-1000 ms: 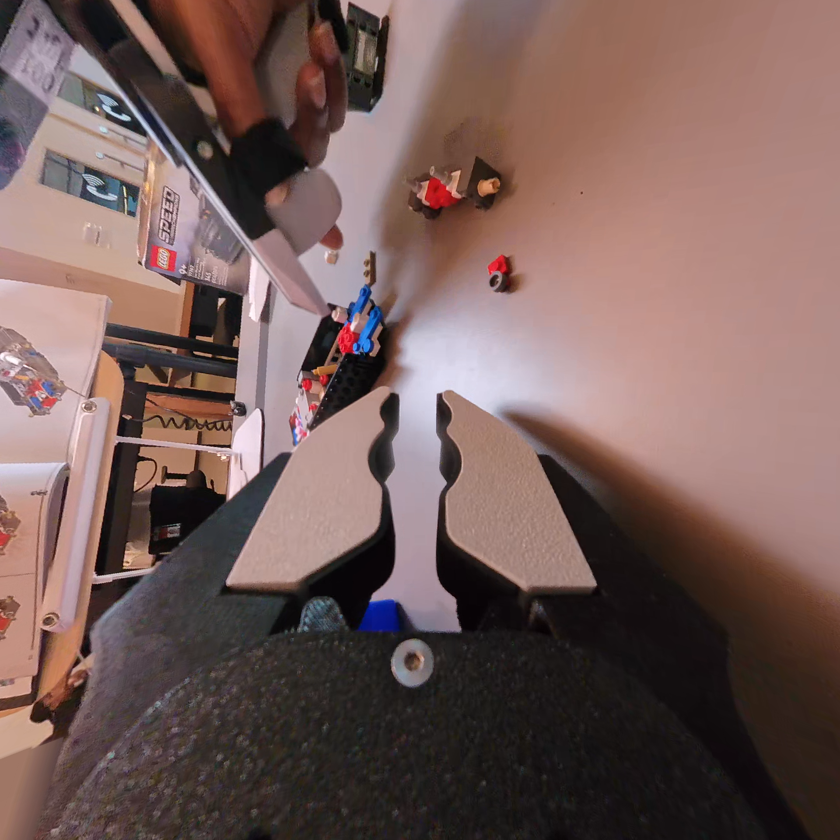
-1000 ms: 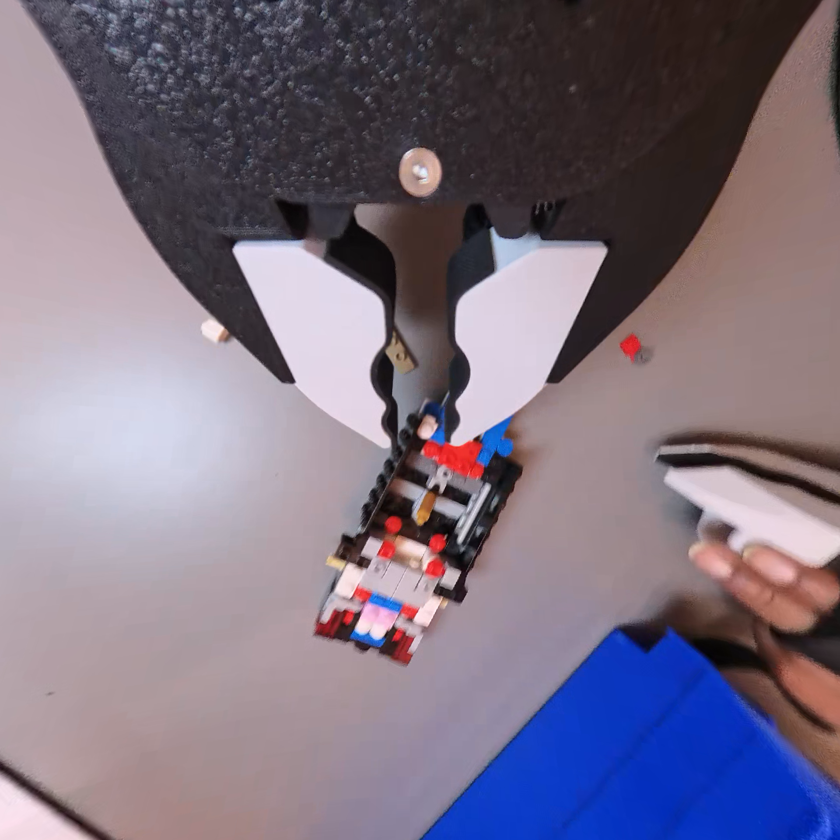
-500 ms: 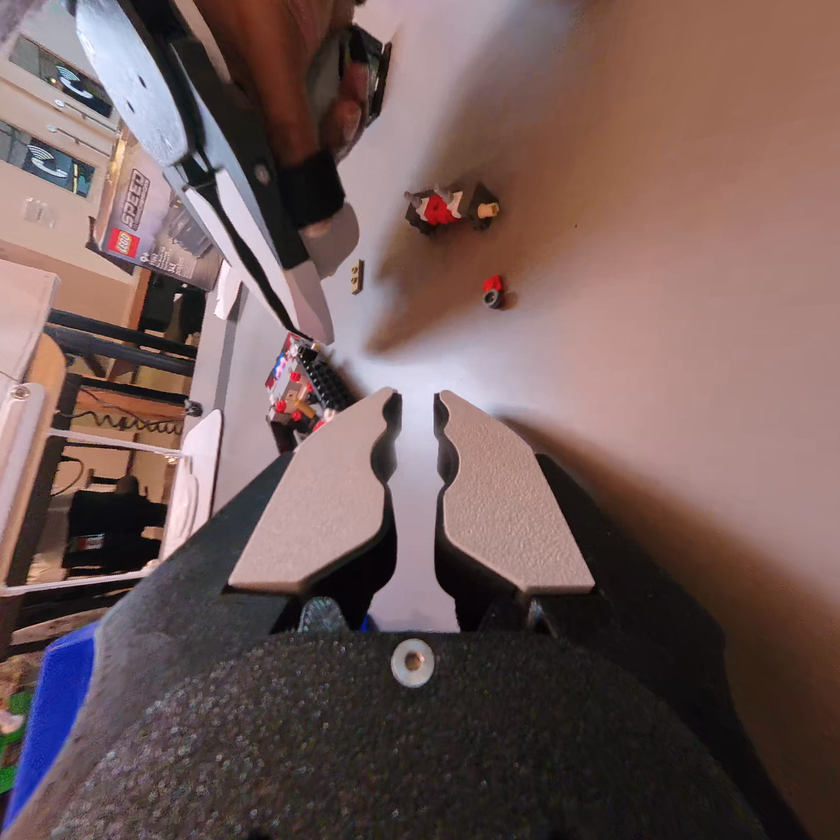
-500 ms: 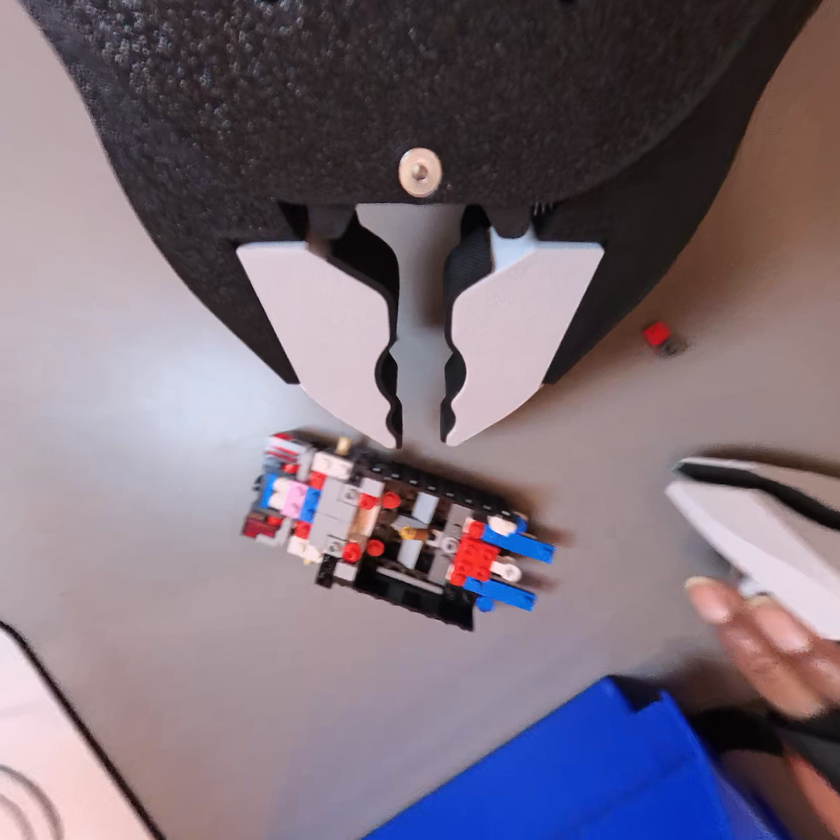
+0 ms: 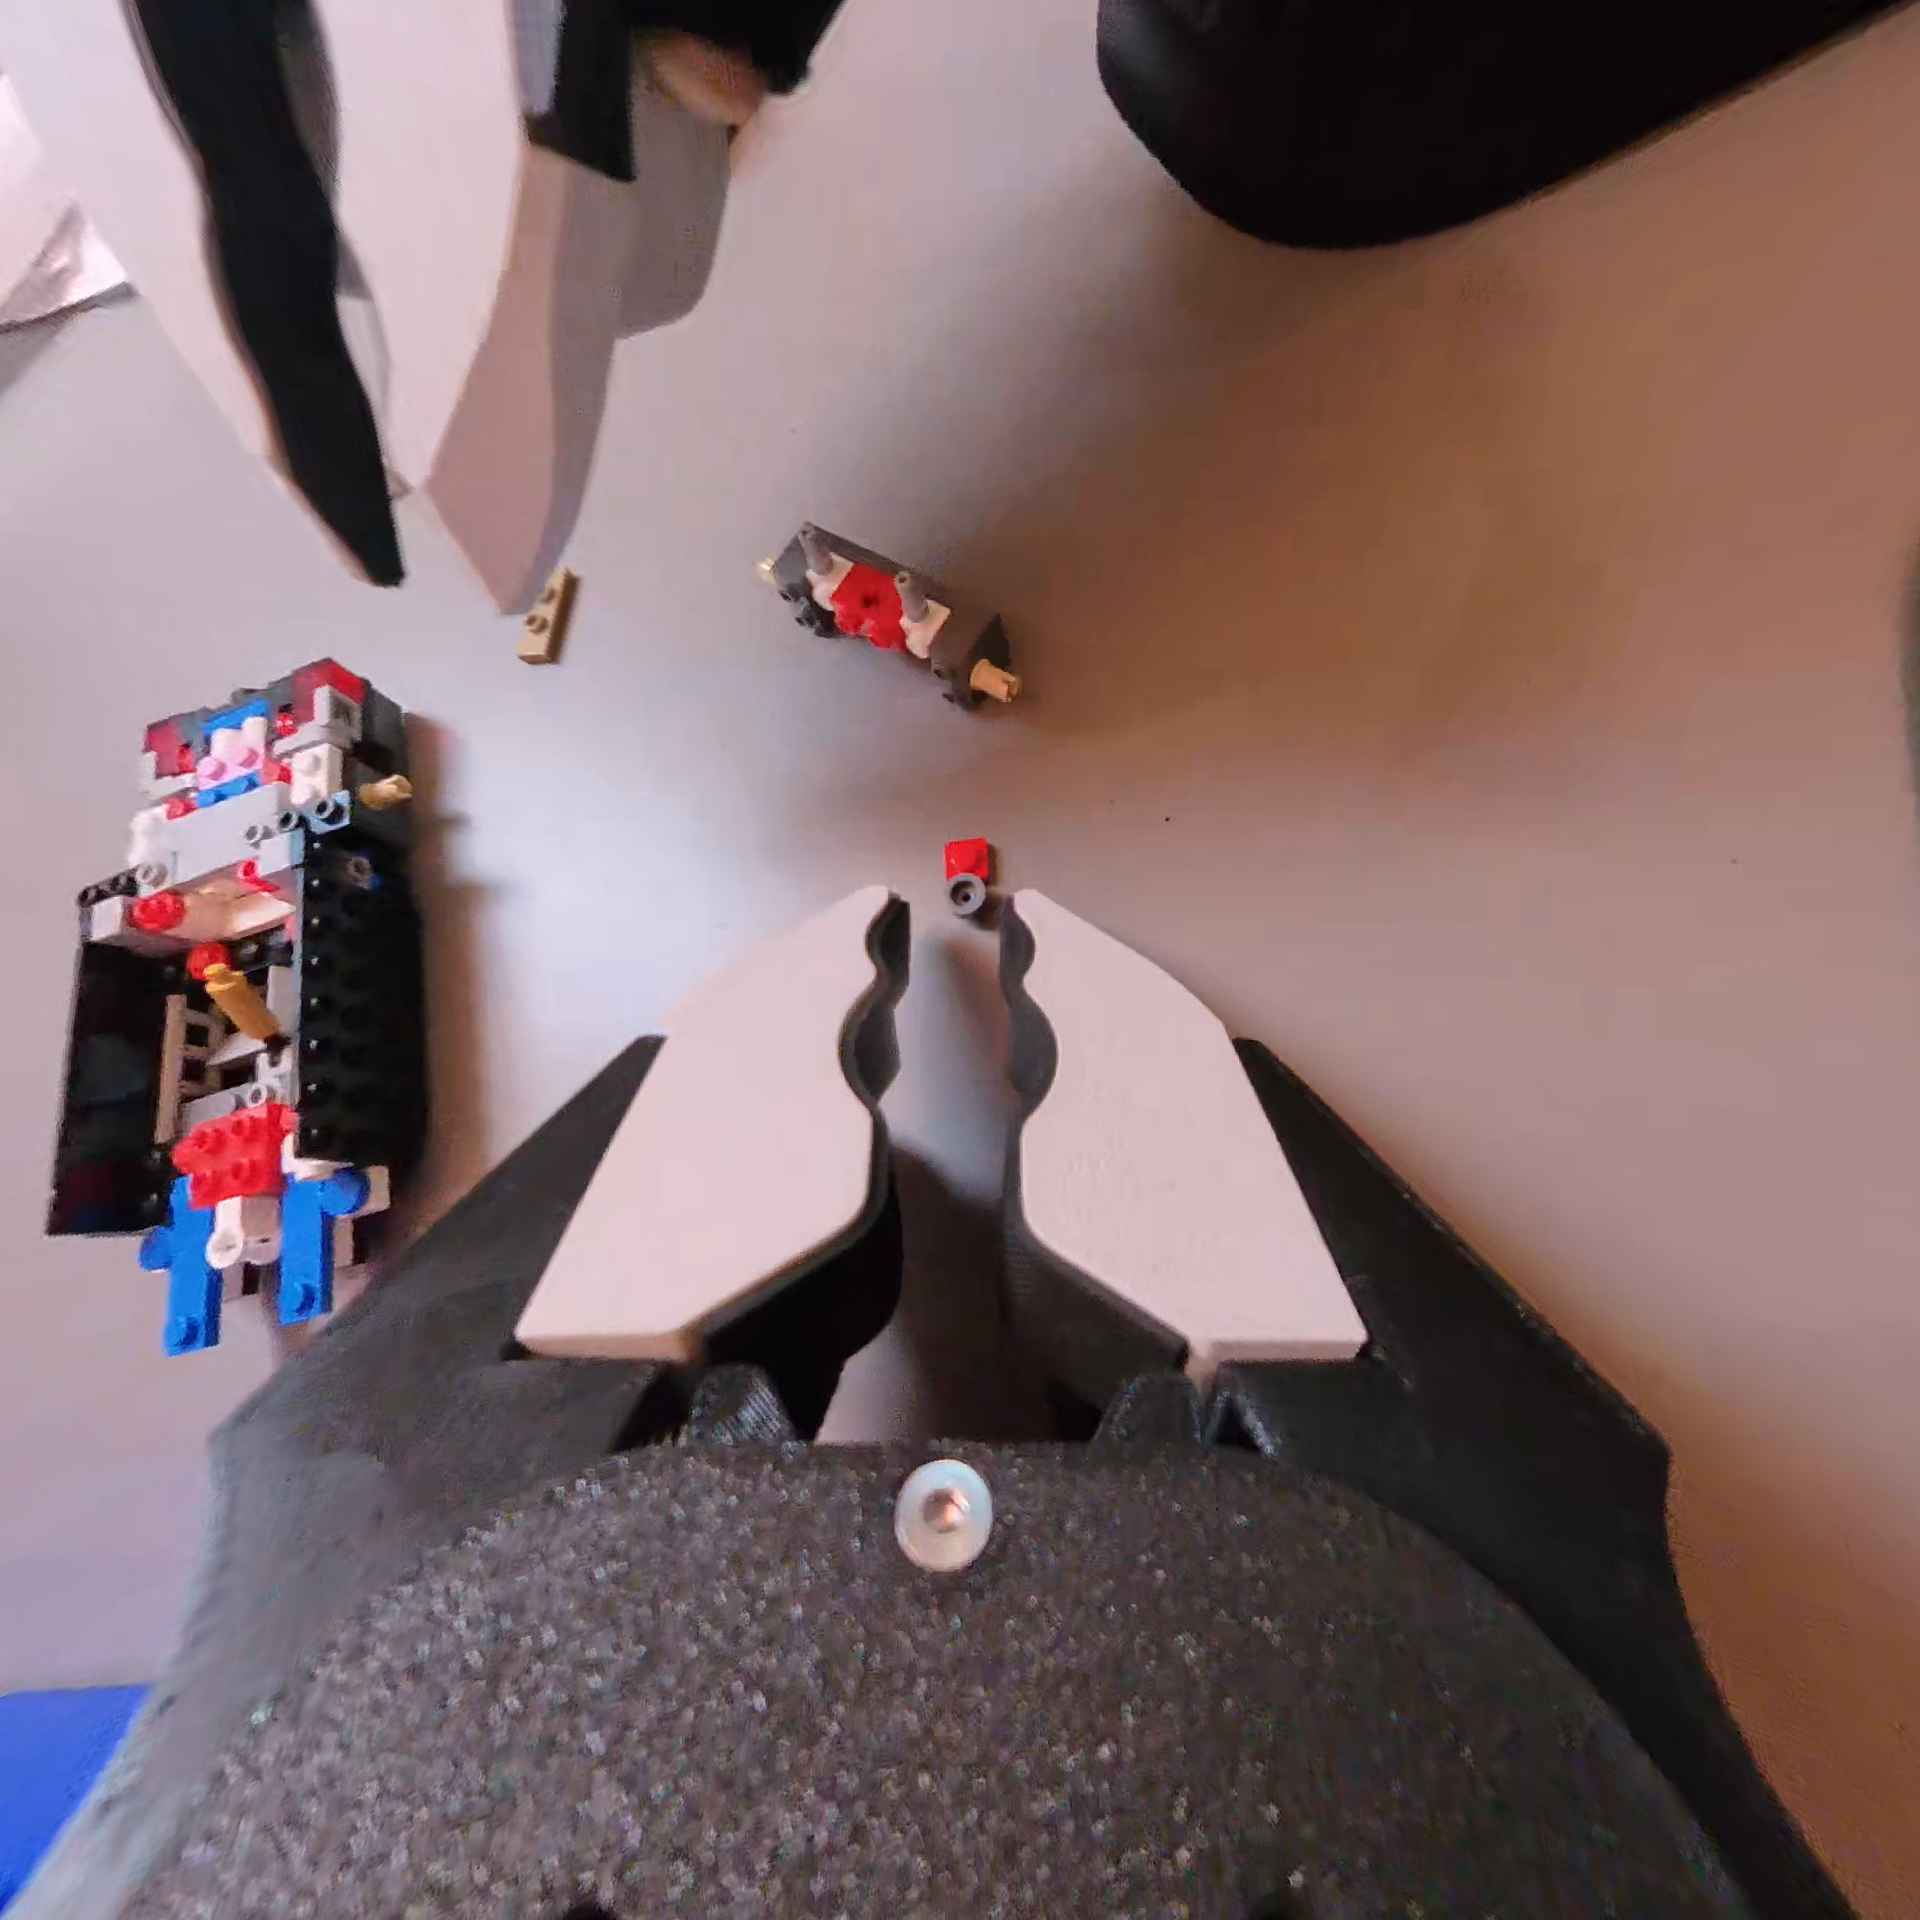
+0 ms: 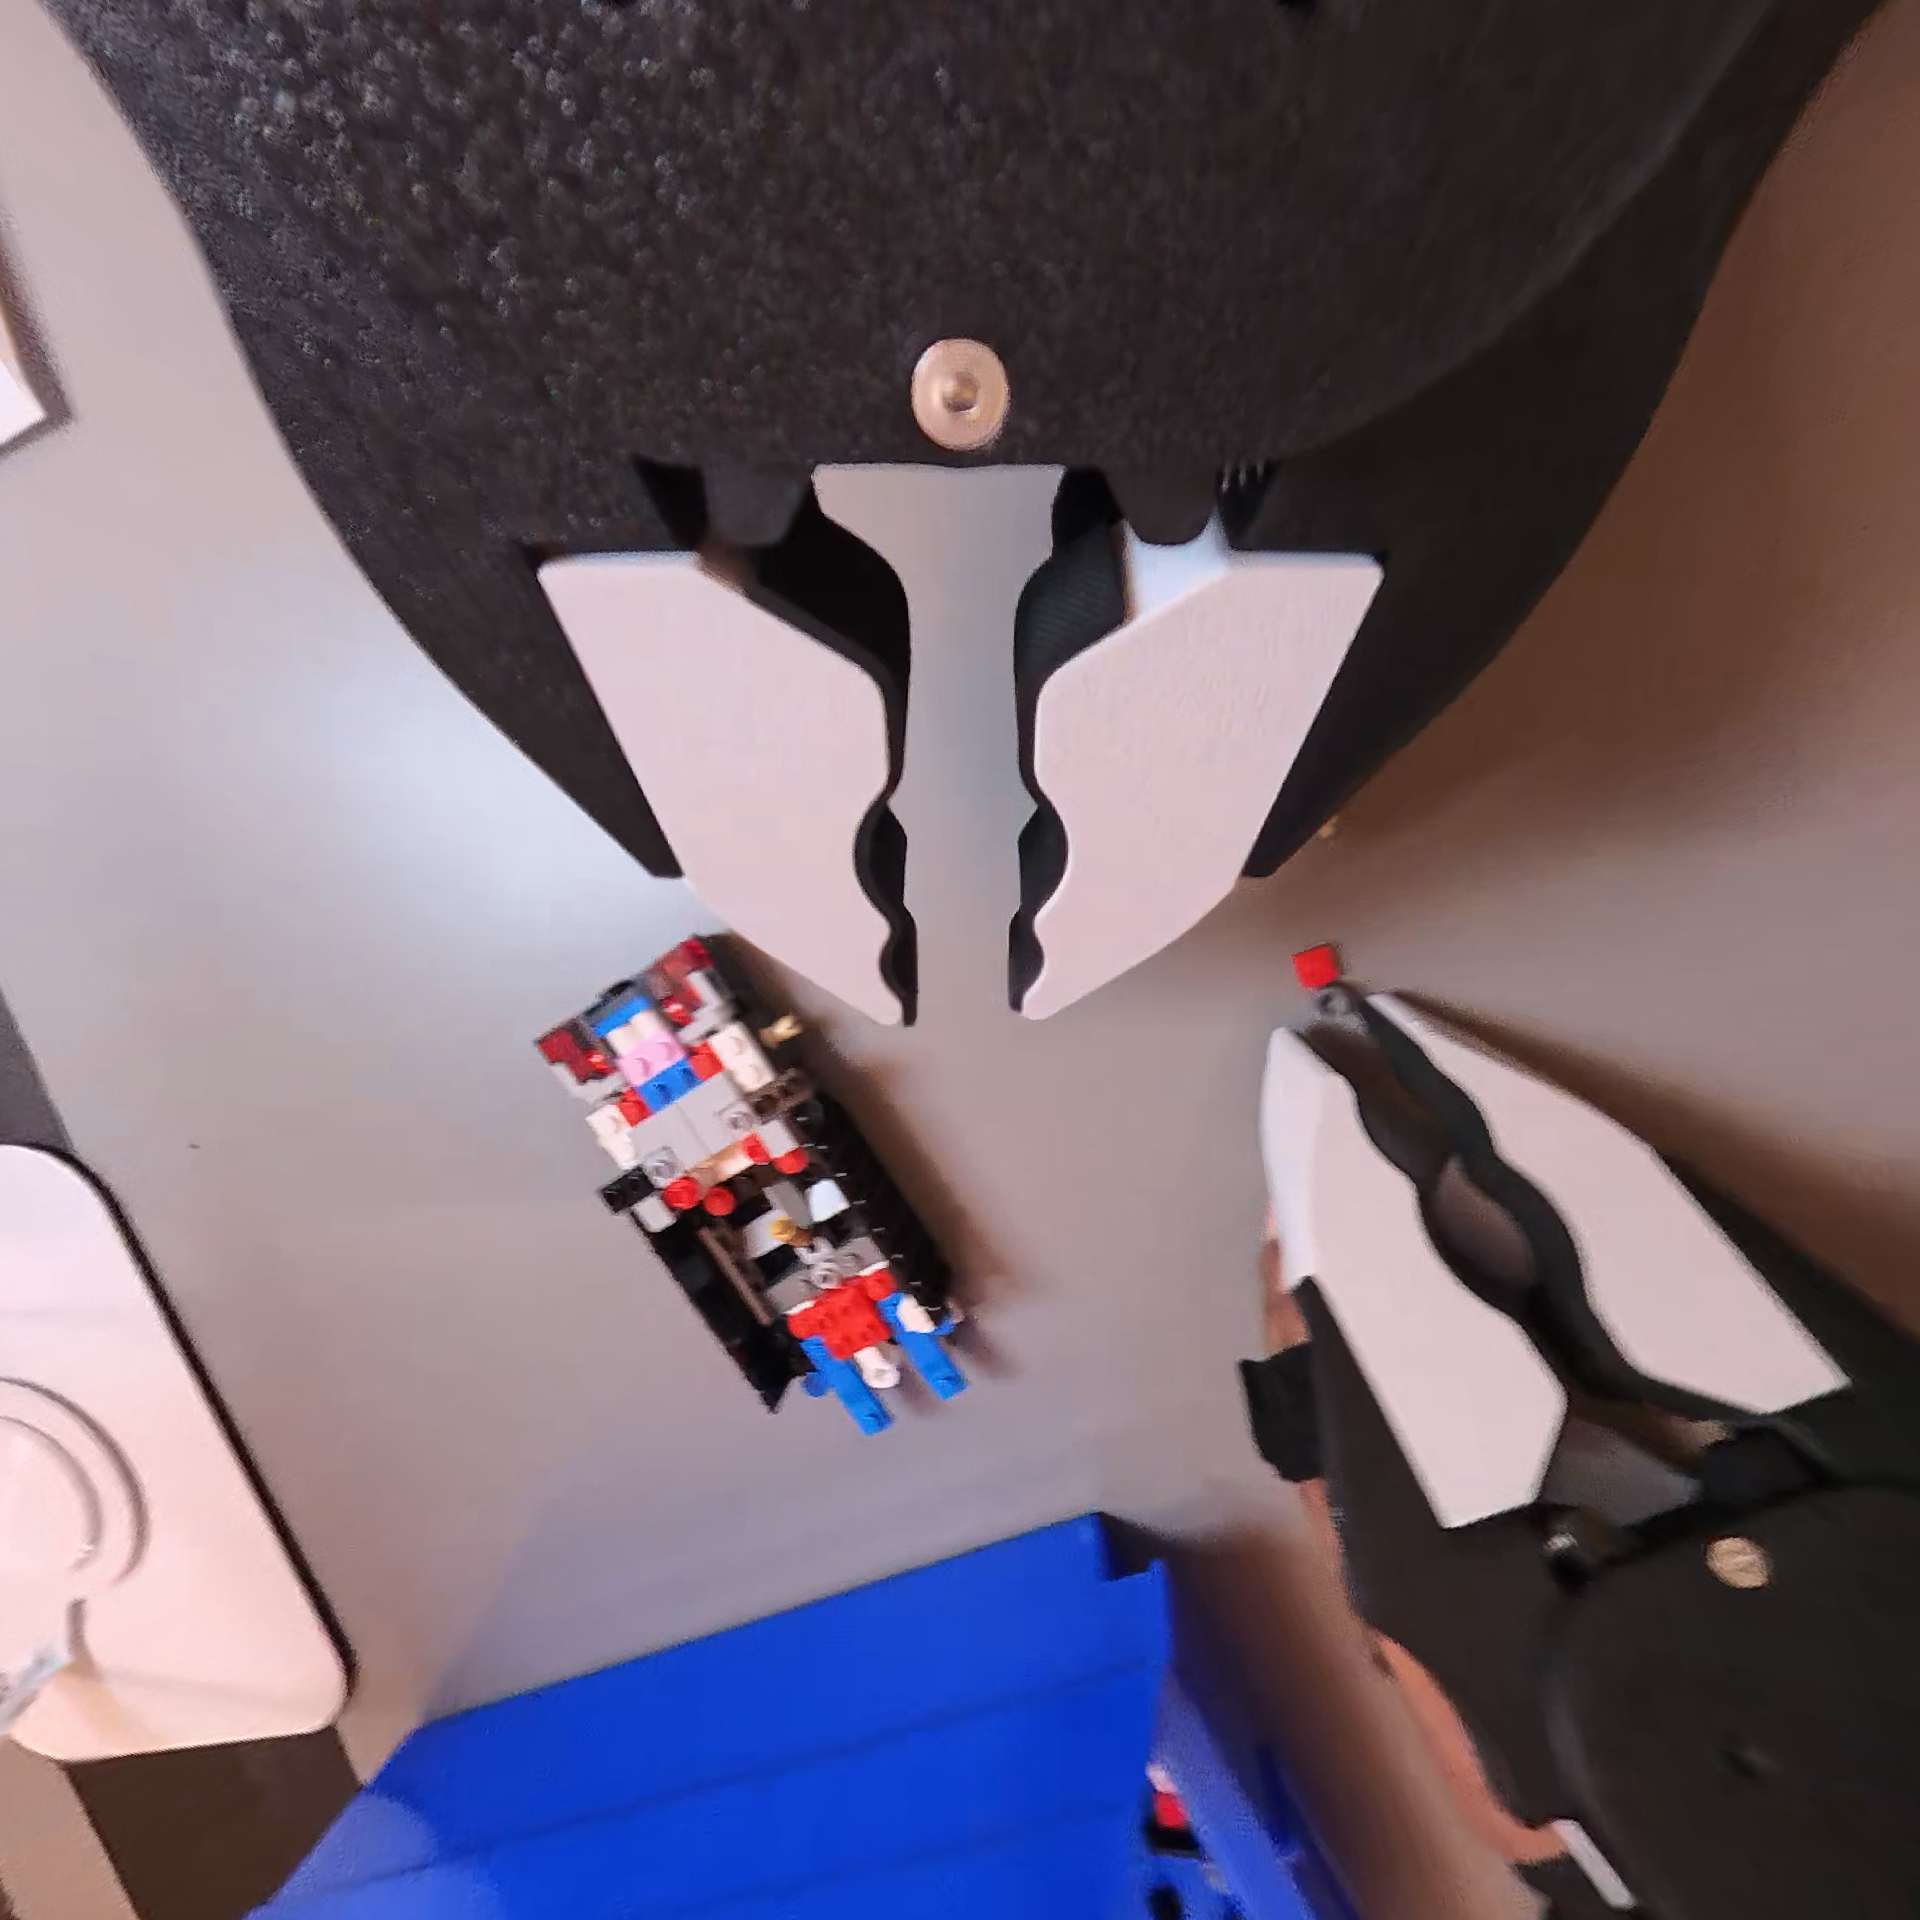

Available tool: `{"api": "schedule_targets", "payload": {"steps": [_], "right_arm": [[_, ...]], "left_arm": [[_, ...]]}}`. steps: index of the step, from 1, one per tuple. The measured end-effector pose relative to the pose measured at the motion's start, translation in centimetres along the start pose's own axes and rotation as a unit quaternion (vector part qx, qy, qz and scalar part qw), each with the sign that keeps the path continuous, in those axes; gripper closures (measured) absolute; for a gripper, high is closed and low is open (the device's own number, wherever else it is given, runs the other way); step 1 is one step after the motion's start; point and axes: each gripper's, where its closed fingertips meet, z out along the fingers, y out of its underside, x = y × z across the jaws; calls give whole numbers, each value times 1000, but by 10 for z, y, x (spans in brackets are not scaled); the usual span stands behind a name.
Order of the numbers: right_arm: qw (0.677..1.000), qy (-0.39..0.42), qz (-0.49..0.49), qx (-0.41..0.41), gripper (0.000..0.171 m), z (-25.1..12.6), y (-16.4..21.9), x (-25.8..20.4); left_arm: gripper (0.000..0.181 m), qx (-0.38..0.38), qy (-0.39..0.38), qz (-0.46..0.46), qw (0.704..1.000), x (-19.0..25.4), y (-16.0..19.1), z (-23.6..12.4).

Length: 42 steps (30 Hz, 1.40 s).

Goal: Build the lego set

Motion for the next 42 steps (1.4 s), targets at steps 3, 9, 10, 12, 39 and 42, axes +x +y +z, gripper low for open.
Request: {"api": "schedule_targets", "payload": {"steps": [3, 9, 10, 12, 39, 42], "right_arm": [[998, -47, -28, -14, 155, 0, 8, -25], [991, -99, -76, -57, 155, 6, 25, -61], [990, -102, -79, -53, 155, 7, 23, -64], [990, -105, -86, -37, 154, 8, 17, -69], [992, -52, -83, 75, 164, 17, -24, -69], [992, -52, -88, 73, 164, 18, -26, -73]], "left_arm": [[165, -1, 1, -5, 1000, 0, -2, 2], [173, -9, 0, -1, 1000, -1, -1, 4], [173, -6, -4, 2, 1000, -2, -2, 3], [173, 34, -7, -17, 999, -6, -11, -5], [163, 151, 30, -113, 982, -23, -26, -59], [167, 144, 22, -80, 986, -16, -29, -53]]}}
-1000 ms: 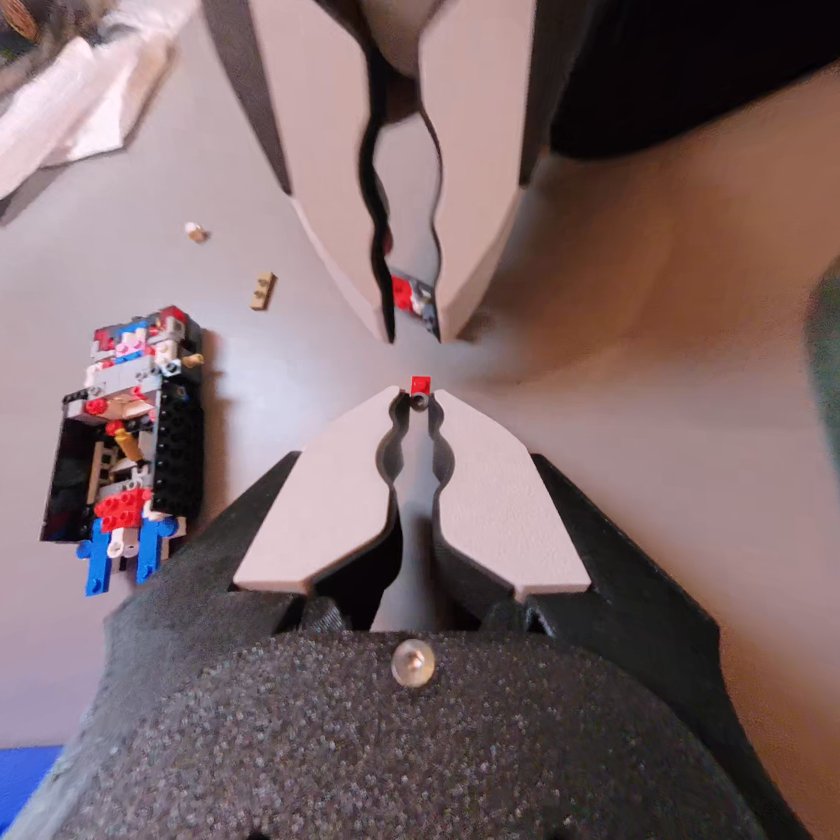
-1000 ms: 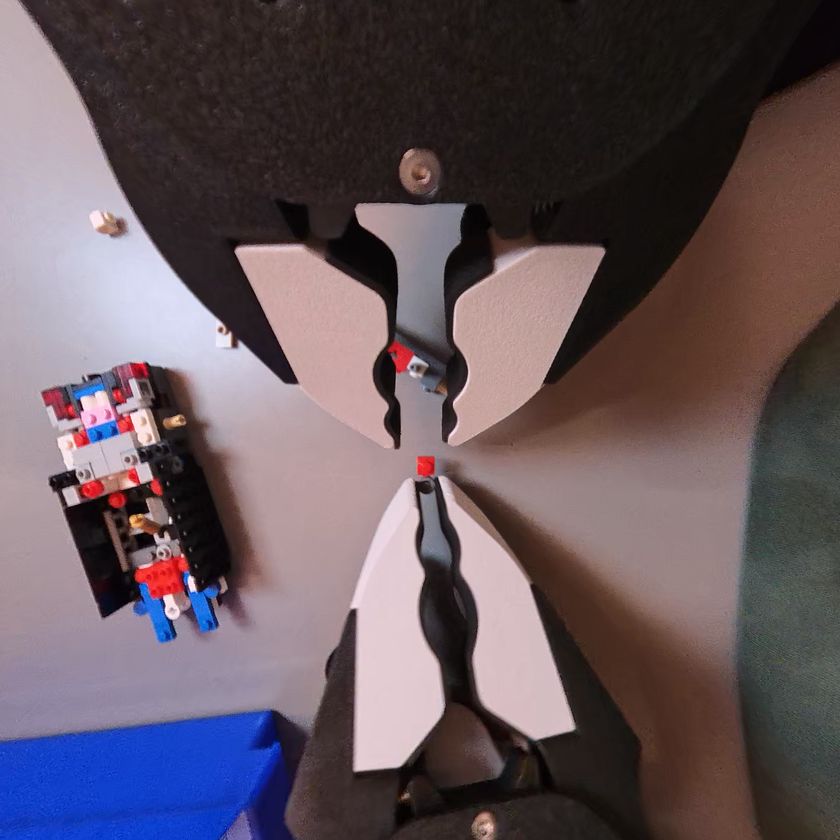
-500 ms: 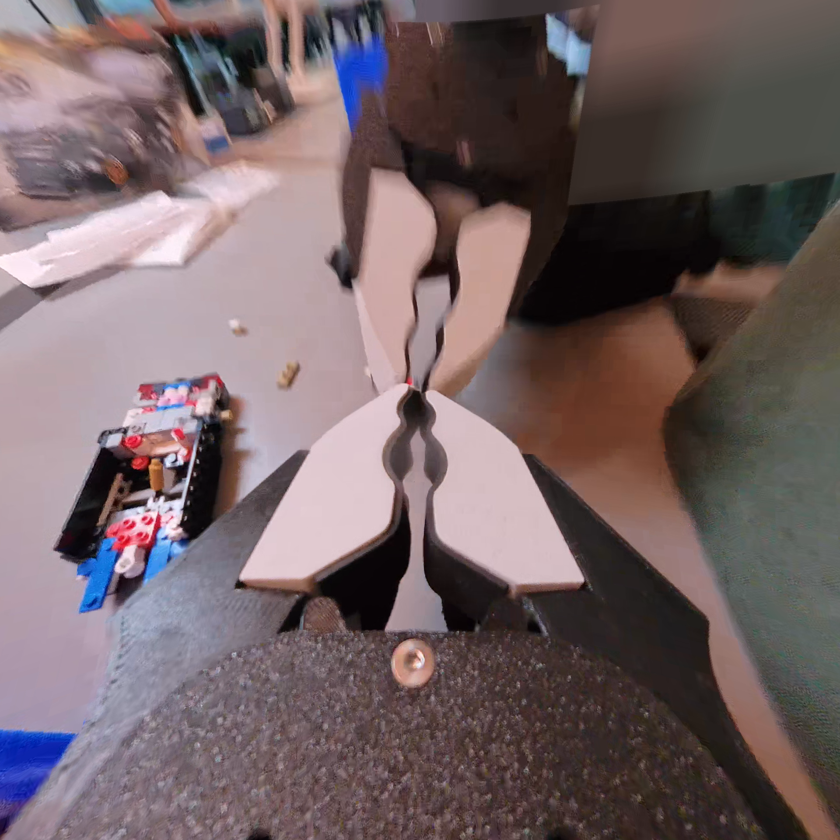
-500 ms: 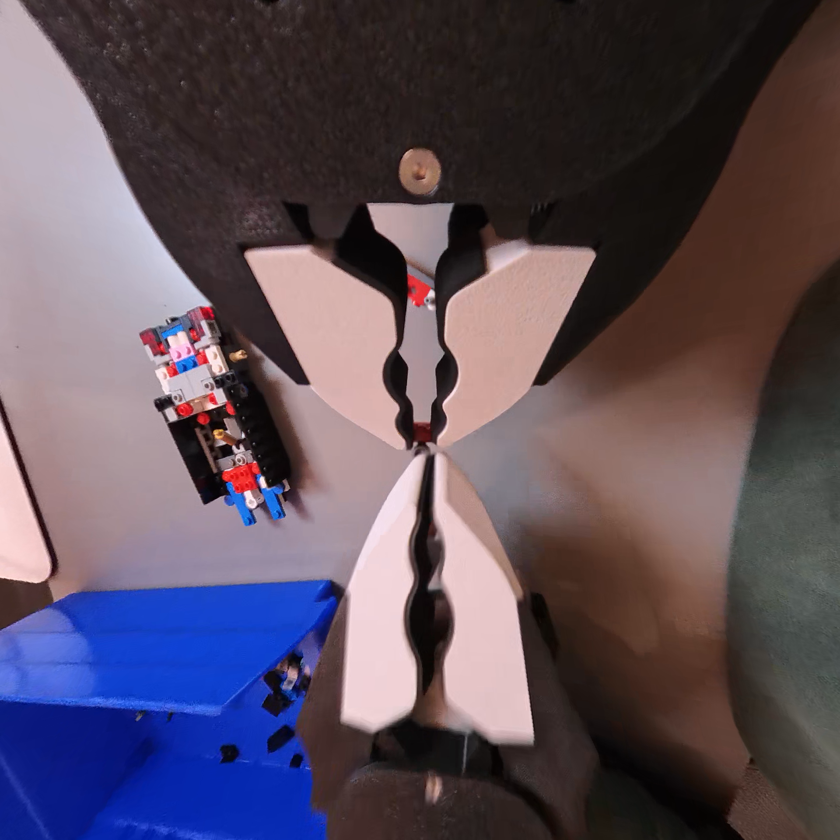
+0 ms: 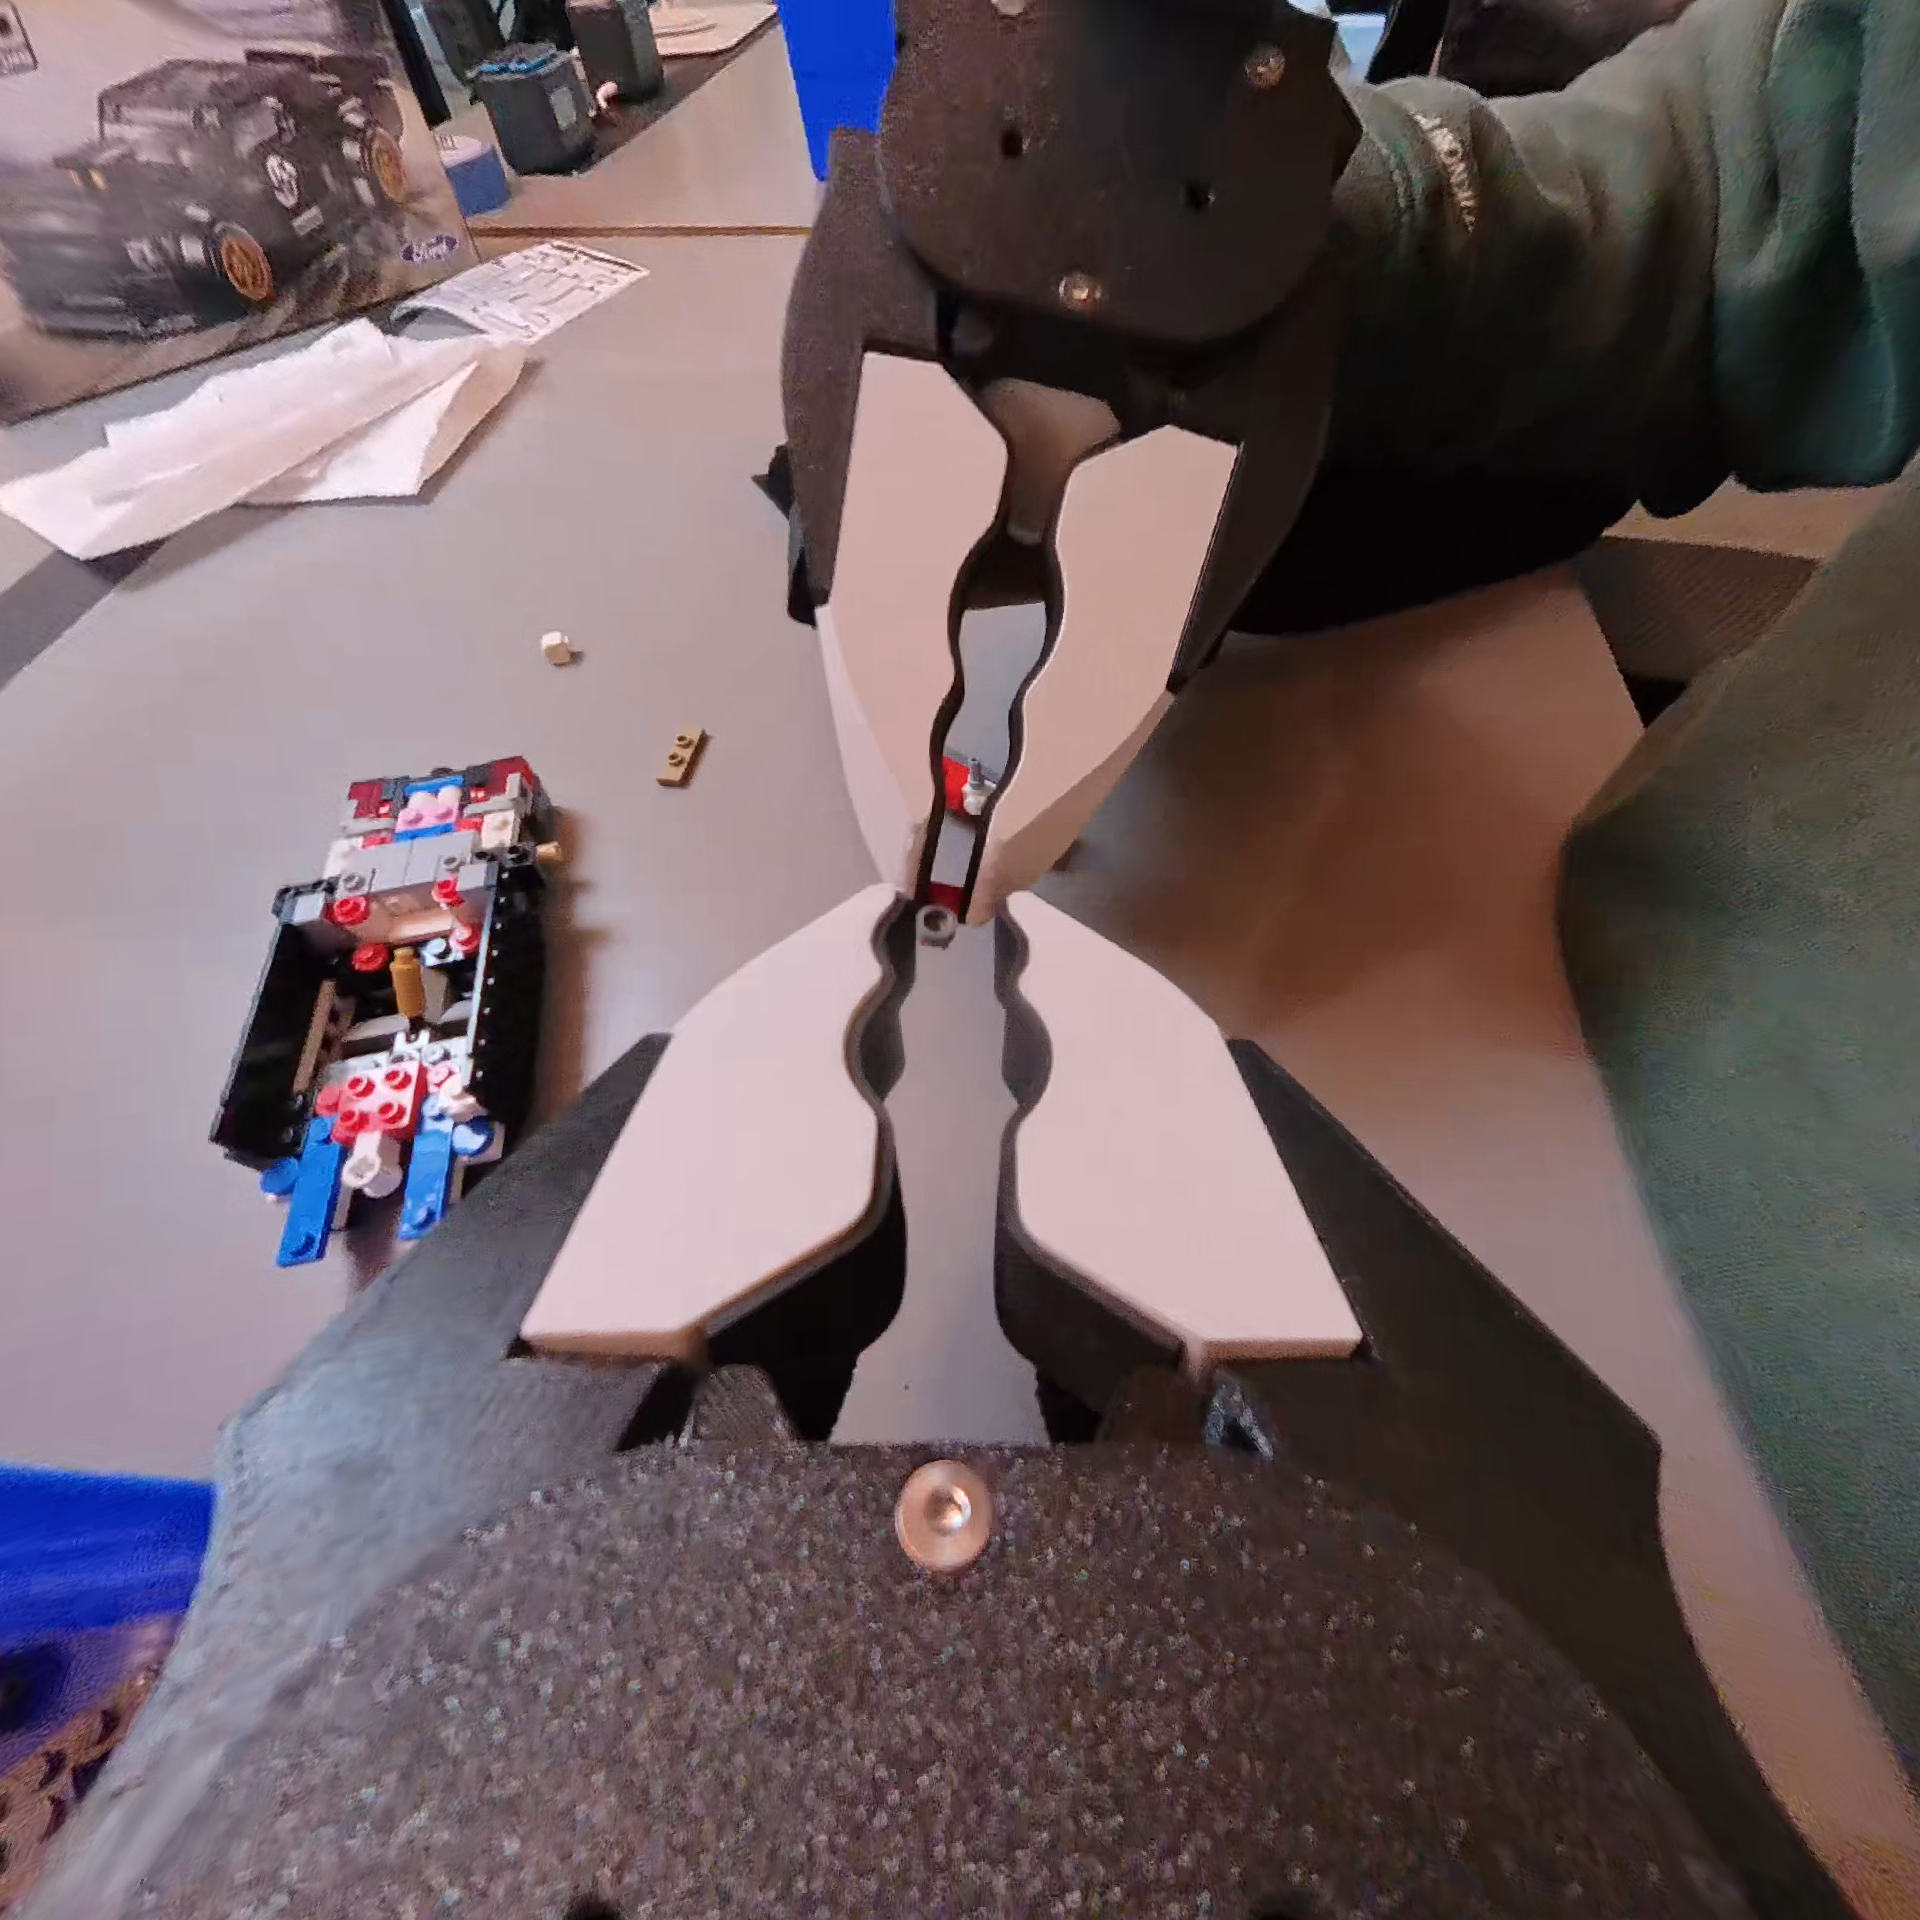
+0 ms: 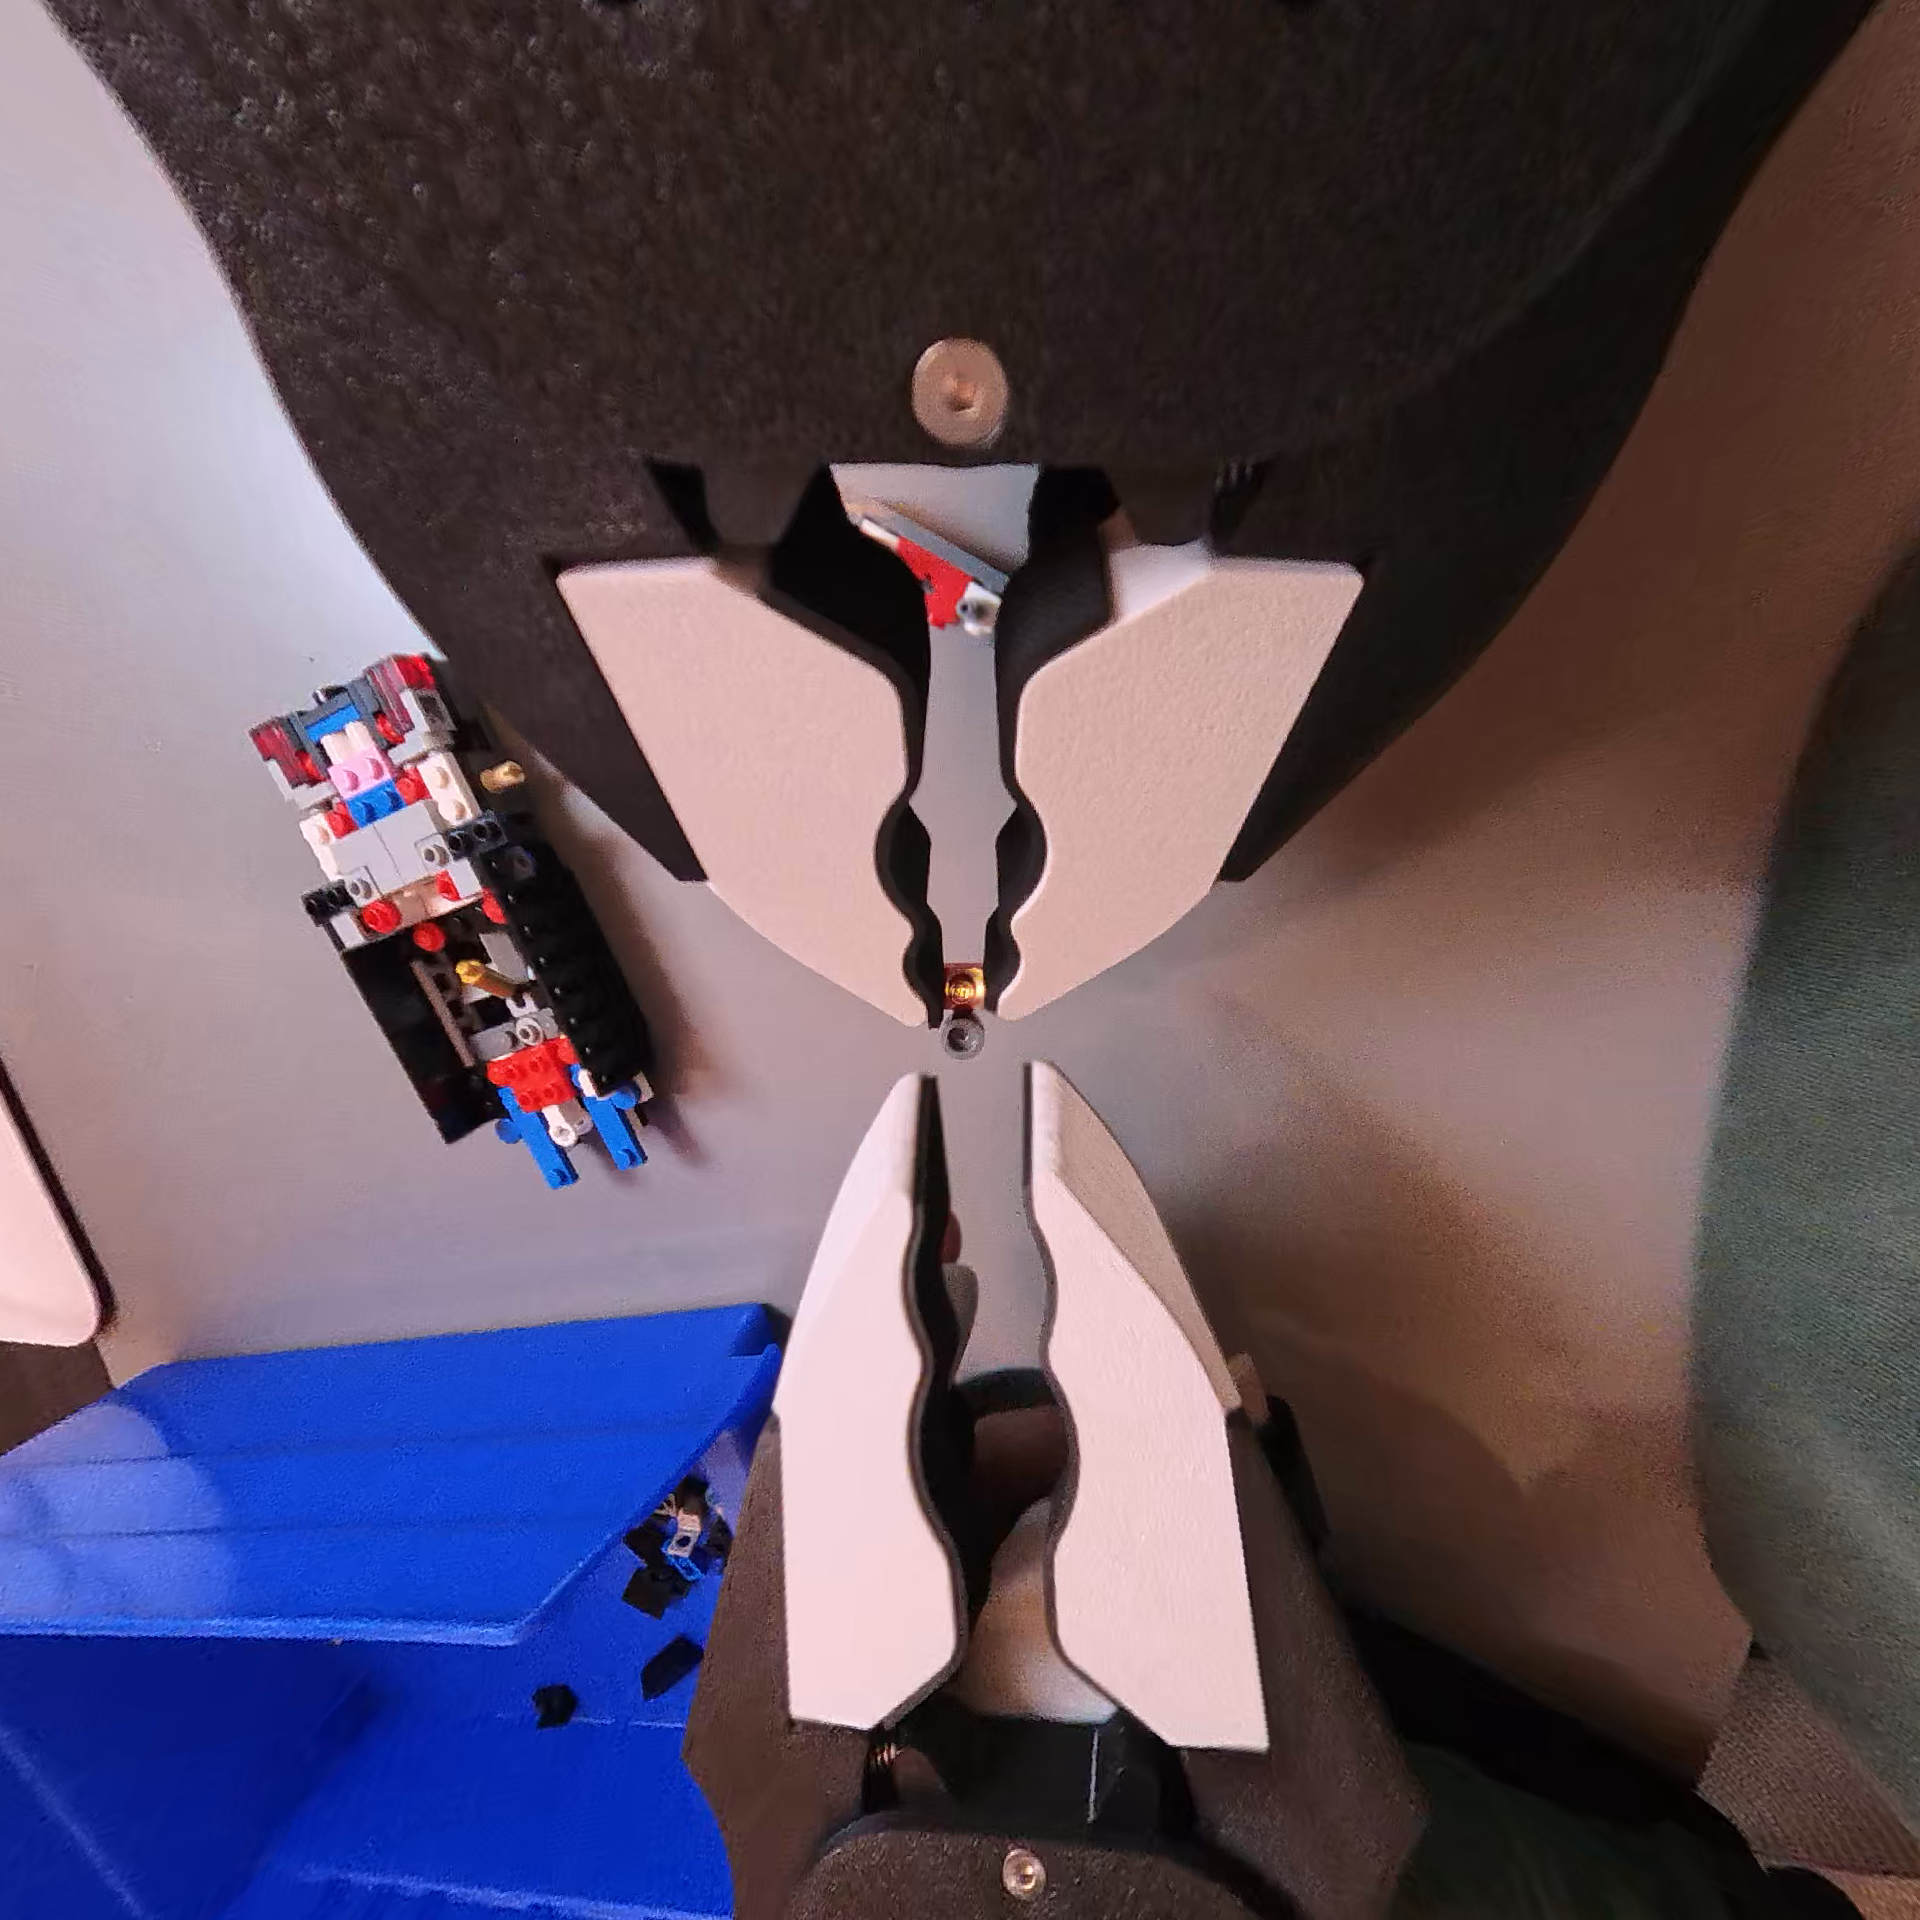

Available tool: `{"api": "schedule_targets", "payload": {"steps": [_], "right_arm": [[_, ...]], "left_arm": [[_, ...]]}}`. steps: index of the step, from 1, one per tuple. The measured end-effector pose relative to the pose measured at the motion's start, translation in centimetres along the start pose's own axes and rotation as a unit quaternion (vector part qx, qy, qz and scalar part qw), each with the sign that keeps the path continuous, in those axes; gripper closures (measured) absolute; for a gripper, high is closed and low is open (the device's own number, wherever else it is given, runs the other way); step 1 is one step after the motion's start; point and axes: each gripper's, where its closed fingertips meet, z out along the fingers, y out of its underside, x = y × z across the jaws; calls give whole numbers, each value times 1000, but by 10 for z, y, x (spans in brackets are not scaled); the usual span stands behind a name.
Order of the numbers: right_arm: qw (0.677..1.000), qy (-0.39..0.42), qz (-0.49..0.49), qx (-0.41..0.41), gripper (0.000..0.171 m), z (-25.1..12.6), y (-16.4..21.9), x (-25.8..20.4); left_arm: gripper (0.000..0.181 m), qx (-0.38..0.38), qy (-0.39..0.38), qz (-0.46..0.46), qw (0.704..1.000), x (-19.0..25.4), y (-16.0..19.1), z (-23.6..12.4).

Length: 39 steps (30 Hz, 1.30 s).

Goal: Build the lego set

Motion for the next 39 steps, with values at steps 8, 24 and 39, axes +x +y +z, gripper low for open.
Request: {"api": "schedule_targets", "payload": {"steps": [8, 24, 39], "right_arm": [[1000, -19, 9, 22, 164, -4, -10, -7], [999, -32, -10, -36, 164, 15, 8, -19], [999, 20, 28, 20, 164, 4, 0, 12]], "left_arm": [[173, -21, -14, 49, 998, 4, 1, 0], [173, 80, 31, 10, 996, 10, -37, -16], [155, -177, -265, -175, 931, -114, 72, -105]]}}
